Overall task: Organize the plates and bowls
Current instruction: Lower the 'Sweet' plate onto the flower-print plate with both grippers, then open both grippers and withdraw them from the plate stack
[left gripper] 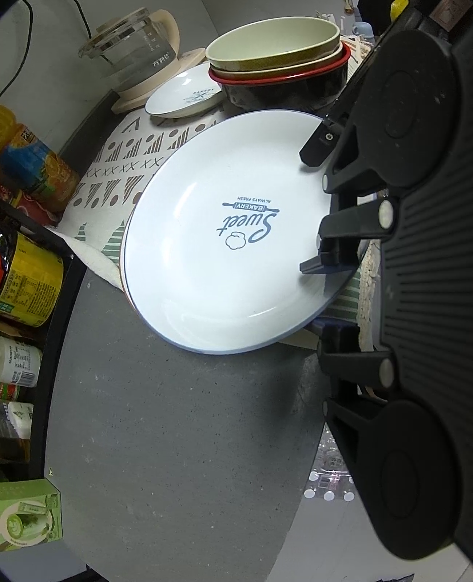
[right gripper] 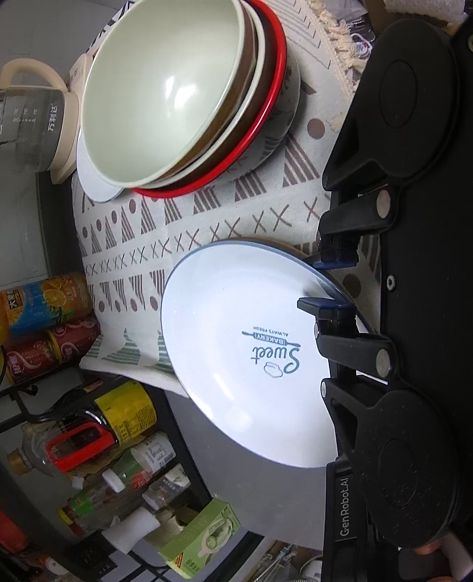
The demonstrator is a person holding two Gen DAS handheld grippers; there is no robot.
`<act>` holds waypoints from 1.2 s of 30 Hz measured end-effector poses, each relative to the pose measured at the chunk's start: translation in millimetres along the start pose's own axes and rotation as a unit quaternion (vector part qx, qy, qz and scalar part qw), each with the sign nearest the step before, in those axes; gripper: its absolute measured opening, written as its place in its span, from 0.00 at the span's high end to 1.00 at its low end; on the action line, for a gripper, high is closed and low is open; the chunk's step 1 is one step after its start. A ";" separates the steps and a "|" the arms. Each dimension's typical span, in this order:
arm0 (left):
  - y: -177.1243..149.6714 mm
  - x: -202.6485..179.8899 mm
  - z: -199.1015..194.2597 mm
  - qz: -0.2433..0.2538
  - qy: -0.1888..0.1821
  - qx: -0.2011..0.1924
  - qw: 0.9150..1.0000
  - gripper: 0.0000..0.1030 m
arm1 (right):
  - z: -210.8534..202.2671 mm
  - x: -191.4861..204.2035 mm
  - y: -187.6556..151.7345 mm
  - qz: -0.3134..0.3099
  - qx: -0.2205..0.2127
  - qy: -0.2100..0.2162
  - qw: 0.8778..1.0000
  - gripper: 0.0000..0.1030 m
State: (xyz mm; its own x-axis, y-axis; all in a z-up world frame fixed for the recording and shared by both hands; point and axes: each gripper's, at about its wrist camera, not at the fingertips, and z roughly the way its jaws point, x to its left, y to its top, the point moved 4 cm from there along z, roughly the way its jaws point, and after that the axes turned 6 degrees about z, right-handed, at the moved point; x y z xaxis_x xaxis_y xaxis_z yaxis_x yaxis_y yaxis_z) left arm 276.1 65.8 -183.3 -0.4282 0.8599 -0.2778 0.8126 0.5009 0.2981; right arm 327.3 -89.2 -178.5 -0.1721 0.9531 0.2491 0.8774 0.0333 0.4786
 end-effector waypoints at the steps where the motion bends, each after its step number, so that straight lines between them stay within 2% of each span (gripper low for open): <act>1: 0.5 0.0 1.5 -0.001 0.003 0.001 1.000 0.79 | 3.5 -2.9 -1.3 0.007 0.009 -0.003 1.000 0.84; 12: 8.4 6.0 3.7 0.006 0.024 0.001 1.000 0.77 | 9.0 -8.4 -0.7 0.034 0.012 0.016 0.999 0.76; 15: 9.8 6.7 -4.0 0.011 0.036 0.004 0.999 0.69 | 2.1 -7.2 1.8 0.036 0.007 0.032 0.999 0.65; 17: 12.1 8.8 -11.4 0.010 0.041 -0.005 0.999 0.64 | -6.0 -6.3 4.1 0.033 -0.008 0.041 0.999 0.53; 21: 18.6 10.6 -27.3 0.013 0.048 -0.023 0.998 0.54 | -26.6 -4.9 10.2 0.022 -0.041 0.058 0.997 0.49; 25: 27.2 2.9 -40.2 0.011 0.047 -0.042 0.998 0.49 | -47.8 -7.5 16.3 0.012 -0.066 0.071 0.995 0.39; 29: 31.1 -11.8 -52.9 0.011 0.044 -0.065 0.997 0.35 | -67.2 -13.3 27.1 0.014 -0.091 0.079 0.993 0.32; 30: 31.1 -16.5 -54.8 0.015 0.042 -0.069 0.997 0.34 | -72.3 -16.6 30.5 0.016 -0.097 0.080 0.992 0.31; 32: 31.1 -24.7 -55.8 0.017 0.038 -0.070 0.997 0.34 | -81.6 -23.7 38.5 0.019 -0.111 0.077 0.991 0.22; 36: 31.6 -44.4 -59.2 0.024 0.024 -0.077 0.996 0.34 | -93.7 -45.3 54.4 0.036 -0.129 0.064 0.989 0.19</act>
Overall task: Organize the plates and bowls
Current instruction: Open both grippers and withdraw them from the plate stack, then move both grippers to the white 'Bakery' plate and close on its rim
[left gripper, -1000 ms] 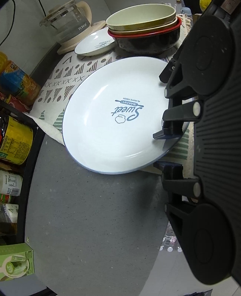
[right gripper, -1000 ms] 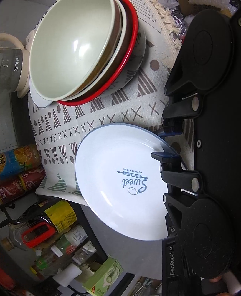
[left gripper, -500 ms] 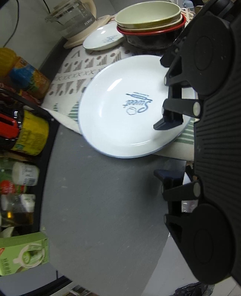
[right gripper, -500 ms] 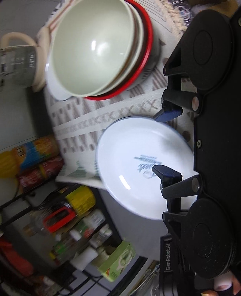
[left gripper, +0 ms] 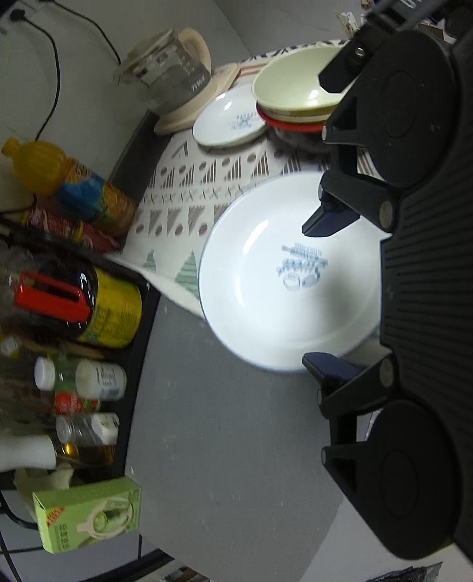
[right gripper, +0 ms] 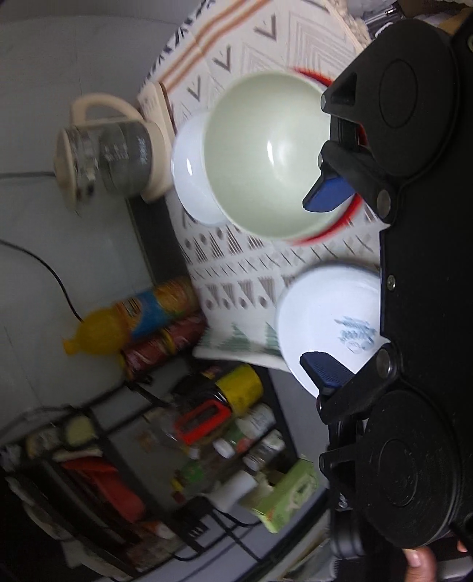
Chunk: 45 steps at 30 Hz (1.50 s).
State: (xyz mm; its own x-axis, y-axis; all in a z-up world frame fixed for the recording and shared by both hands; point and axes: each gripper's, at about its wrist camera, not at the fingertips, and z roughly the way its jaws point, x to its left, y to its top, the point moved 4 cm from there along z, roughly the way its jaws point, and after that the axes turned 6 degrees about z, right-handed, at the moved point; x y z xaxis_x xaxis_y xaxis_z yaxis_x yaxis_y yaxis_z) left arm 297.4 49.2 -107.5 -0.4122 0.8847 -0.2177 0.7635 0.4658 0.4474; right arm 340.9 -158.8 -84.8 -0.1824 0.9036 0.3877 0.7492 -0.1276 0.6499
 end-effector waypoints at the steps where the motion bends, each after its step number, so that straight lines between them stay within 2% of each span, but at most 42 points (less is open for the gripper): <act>1: 0.8 -4.9 -0.7 0.002 -0.003 -0.003 1.000 0.34 | -2.4 -5.9 5.5 0.005 -0.006 -0.006 1.000 0.18; 4: 4.6 -19.5 -2.7 0.008 -0.015 -0.008 1.000 0.34 | -8.2 -22.6 19.6 0.015 -0.023 -0.026 0.999 0.12; 11: 24.4 -58.3 9.8 0.037 -0.040 -0.007 0.998 0.33 | -12.9 -65.8 50.3 0.059 -0.041 -0.053 0.996 0.11; 20: 61.8 -118.2 56.0 0.065 -0.076 0.005 0.995 0.33 | 9.7 -121.4 87.6 0.086 -0.026 -0.075 0.993 0.11; 23: 72.7 -133.9 74.4 0.066 -0.080 0.020 0.994 0.33 | 21.9 -138.2 100.0 0.085 -0.018 -0.082 0.993 0.11; 28: 88.6 -155.5 103.8 0.074 -0.090 0.032 0.993 0.33 | 53.1 -165.4 116.7 0.092 0.000 -0.078 0.993 0.12; 34: 106.5 -171.3 139.1 0.076 -0.096 0.047 0.991 0.34 | 101.0 -187.9 128.9 0.093 0.043 -0.064 0.993 0.19; 40: 121.3 -182.8 168.4 0.079 -0.096 0.062 0.990 0.39 | 139.5 -194.7 139.4 0.071 0.084 -0.048 0.993 0.21; 45: 121.4 -190.5 194.8 0.083 -0.088 0.089 0.989 0.49 | 163.1 -203.0 138.9 0.069 0.117 -0.039 0.990 0.27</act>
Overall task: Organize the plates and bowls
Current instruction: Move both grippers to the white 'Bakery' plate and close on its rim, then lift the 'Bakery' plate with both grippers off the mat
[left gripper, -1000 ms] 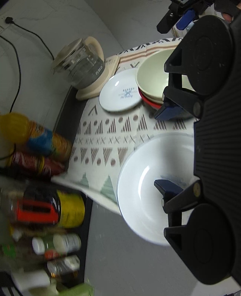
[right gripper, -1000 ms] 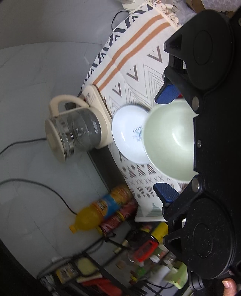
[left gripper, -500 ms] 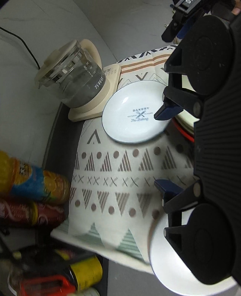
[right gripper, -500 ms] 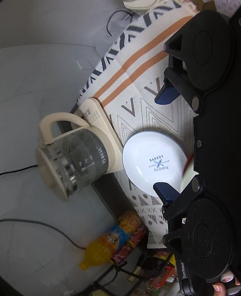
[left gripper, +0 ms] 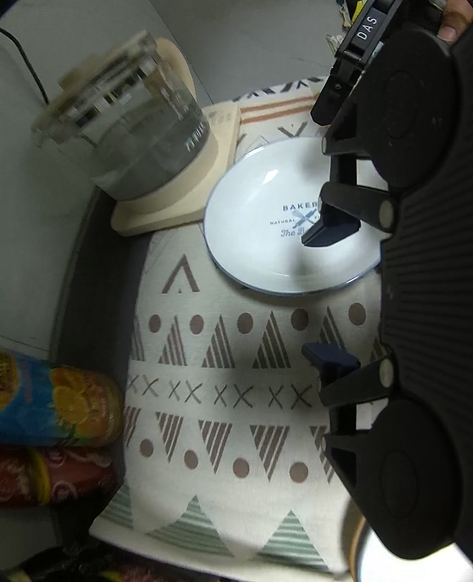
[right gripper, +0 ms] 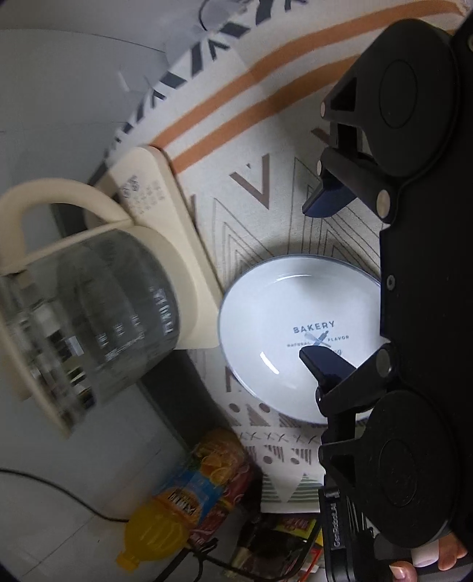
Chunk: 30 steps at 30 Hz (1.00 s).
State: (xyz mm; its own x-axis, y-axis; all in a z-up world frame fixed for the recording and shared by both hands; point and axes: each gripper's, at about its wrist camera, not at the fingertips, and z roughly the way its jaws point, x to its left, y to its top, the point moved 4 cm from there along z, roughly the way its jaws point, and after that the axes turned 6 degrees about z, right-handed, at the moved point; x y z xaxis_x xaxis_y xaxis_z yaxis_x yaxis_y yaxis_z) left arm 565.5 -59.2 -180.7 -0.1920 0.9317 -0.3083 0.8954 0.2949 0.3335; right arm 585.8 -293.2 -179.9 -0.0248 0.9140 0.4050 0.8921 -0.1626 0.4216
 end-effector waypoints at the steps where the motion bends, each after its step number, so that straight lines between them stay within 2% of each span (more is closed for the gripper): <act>1: 0.3 -0.3 5.7 -0.001 0.000 0.006 1.000 0.50 | 5.1 -1.4 0.2 0.000 0.006 0.001 1.000 0.30; 4: -1.2 0.9 21.0 -0.008 -0.003 0.025 1.000 0.62 | 21.8 -7.6 -2.7 0.000 0.027 -0.013 1.000 0.40; 6: -3.0 1.1 29.3 -0.012 -0.007 0.036 0.999 0.75 | 29.3 -12.4 -5.8 0.006 0.038 -0.008 0.999 0.50; 7: -3.6 1.4 33.3 -0.012 -0.009 0.041 0.999 0.77 | 33.3 -15.0 -7.9 0.010 0.046 -0.006 0.999 0.60; 10: -4.6 1.1 42.1 -0.018 -0.019 0.048 0.998 0.85 | 36.7 -17.2 -9.4 0.006 0.044 -0.001 0.999 0.72; 12: -5.0 -1.8 44.7 -0.014 -0.024 0.049 0.998 0.89 | 40.1 -17.4 -9.8 0.005 0.055 0.013 0.998 0.86; 19: -1.9 -4.8 34.9 0.005 -0.026 0.030 0.999 0.90 | 26.7 -9.5 -7.0 -0.002 0.034 0.027 0.999 0.90; 30: 9.6 -3.2 -6.8 0.015 -0.037 -0.017 0.999 0.90 | -2.6 13.2 0.4 -0.029 -0.004 0.033 0.999 0.90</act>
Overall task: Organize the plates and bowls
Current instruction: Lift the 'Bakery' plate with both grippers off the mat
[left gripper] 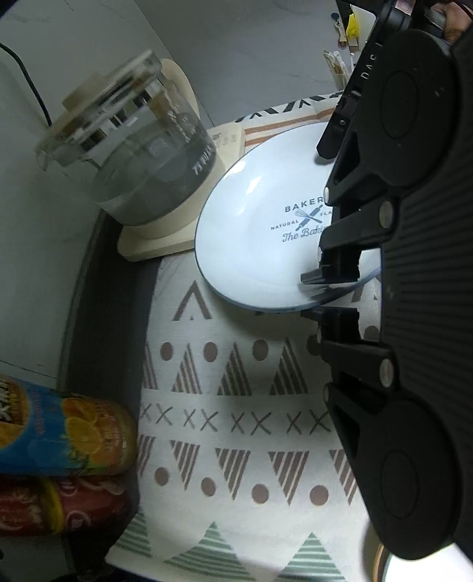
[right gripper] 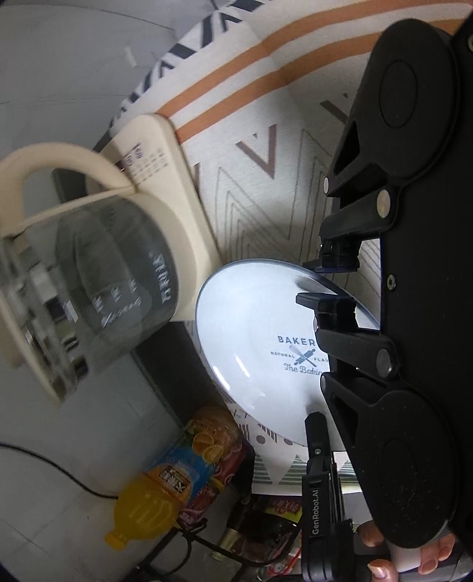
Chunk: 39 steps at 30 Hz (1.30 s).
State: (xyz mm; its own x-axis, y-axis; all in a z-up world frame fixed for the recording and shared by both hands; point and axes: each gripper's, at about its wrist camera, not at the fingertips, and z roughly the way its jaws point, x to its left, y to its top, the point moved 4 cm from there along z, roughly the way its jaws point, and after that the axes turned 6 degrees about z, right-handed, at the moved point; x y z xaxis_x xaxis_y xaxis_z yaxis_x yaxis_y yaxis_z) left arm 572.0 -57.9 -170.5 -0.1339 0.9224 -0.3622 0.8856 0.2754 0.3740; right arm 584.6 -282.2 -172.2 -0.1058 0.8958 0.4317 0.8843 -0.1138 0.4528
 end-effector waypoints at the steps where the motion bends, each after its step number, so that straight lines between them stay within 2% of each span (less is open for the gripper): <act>1: 1.0 -1.1 -3.1 0.001 0.000 -0.004 1.000 0.91 | -2.4 2.2 1.6 0.000 -0.002 0.002 1.000 0.90; 10: -5.3 6.3 -39.5 -0.011 -0.004 -0.030 0.999 0.90 | -28.3 35.6 3.3 -0.019 -0.019 0.012 1.000 0.89; 17: -23.1 19.4 -79.2 -0.020 0.000 -0.054 0.998 0.91 | -44.9 65.4 -15.4 -0.036 -0.027 0.026 0.999 0.89; 27: -56.0 55.6 -134.3 -0.040 0.020 -0.087 0.995 0.90 | -57.5 115.3 -55.5 -0.073 -0.025 0.044 0.996 0.89; 39: -107.3 104.4 -177.6 -0.076 0.040 -0.100 0.991 0.90 | -59.8 159.2 -115.3 -0.104 -0.001 0.056 0.993 0.89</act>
State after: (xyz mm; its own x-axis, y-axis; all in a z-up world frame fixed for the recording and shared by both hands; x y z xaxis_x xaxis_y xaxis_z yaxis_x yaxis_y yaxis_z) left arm 384.0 56.9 -96.8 -0.3003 0.8825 -0.3620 0.7475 0.4535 0.4854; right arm 438.6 -152.2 -109.0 -0.3353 0.8471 0.4122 0.8373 0.0674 0.5427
